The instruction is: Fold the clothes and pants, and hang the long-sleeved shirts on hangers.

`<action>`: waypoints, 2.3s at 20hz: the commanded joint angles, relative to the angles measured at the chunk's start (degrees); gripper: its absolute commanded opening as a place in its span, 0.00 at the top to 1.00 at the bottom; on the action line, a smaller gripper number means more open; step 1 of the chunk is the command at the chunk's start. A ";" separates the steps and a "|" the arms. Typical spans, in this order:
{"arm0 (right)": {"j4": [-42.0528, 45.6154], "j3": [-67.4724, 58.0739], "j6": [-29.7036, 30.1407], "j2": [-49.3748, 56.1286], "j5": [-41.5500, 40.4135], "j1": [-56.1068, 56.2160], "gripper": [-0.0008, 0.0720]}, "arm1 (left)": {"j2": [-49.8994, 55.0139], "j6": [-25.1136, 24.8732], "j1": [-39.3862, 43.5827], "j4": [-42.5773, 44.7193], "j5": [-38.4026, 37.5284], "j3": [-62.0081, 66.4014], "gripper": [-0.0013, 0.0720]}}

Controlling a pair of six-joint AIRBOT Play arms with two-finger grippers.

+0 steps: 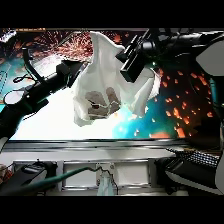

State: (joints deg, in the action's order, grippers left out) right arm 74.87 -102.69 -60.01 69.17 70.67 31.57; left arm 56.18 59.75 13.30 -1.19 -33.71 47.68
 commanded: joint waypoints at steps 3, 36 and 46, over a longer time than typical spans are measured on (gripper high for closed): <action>0.44 0.00 1.25 1.44 -2.01 0.02 0.96 | 1.79 -3.13 0.24 6.25 -6.56 0.07 0.11; 6.03 -0.04 1.20 1.33 -3.17 0.92 0.96 | 12.44 -0.07 5.18 -10.86 -21.62 0.02 0.46; 5.97 -0.04 1.22 1.31 -3.17 0.94 0.96 | 8.68 -0.70 -8.41 -1.66 -17.77 0.50 0.46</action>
State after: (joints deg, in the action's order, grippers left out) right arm 80.82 -102.67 -58.83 70.46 67.51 32.47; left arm 64.82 60.49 7.88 -5.39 -53.56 47.83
